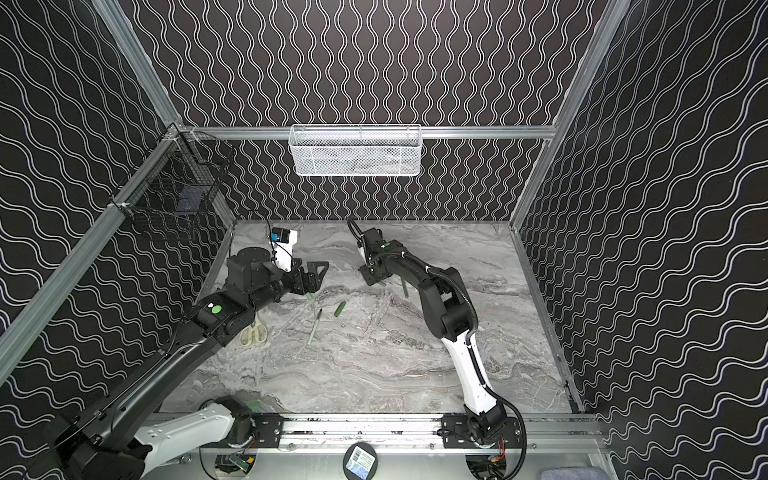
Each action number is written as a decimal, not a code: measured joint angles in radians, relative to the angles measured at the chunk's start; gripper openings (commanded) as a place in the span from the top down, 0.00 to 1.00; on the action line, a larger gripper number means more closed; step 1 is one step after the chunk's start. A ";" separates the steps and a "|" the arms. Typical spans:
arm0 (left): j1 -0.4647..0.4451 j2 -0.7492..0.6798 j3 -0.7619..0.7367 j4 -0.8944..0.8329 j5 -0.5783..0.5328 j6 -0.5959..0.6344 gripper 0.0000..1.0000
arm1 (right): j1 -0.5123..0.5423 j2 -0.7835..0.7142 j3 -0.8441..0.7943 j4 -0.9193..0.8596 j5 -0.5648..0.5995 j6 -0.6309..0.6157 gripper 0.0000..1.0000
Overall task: Insert the pens into the pen caps
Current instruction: 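Grasp the uncapped light green pen on the table with the right gripper, then lift the light green pen upright toward the left gripper with the right gripper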
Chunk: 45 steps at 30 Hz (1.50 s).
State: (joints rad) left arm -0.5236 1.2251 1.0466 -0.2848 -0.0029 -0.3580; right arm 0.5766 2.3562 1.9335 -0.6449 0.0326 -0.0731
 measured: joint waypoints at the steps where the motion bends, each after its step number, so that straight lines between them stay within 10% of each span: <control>1: 0.000 0.000 0.000 0.001 0.000 0.000 0.11 | 0.000 0.010 0.010 -0.001 -0.005 0.000 0.55; 12: 0.004 0.002 0.000 0.004 0.004 0.000 0.11 | 0.000 0.057 0.063 0.005 -0.025 0.042 0.91; 24: 0.006 -0.002 -0.035 0.049 0.049 0.001 0.16 | -0.023 -0.206 -0.272 0.157 -0.092 0.216 0.98; 34: 0.006 0.042 -0.106 0.253 0.376 -0.003 0.27 | -0.078 -0.859 -0.965 0.855 -0.292 0.436 0.99; 45: 0.006 0.159 -0.129 0.463 0.720 -0.087 0.32 | -0.072 -1.117 -1.144 1.275 -0.407 0.646 1.00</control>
State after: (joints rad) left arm -0.5179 1.3838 0.9180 0.1783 0.7174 -0.4446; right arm 0.5045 1.2388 0.7891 0.6300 -0.3748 0.5728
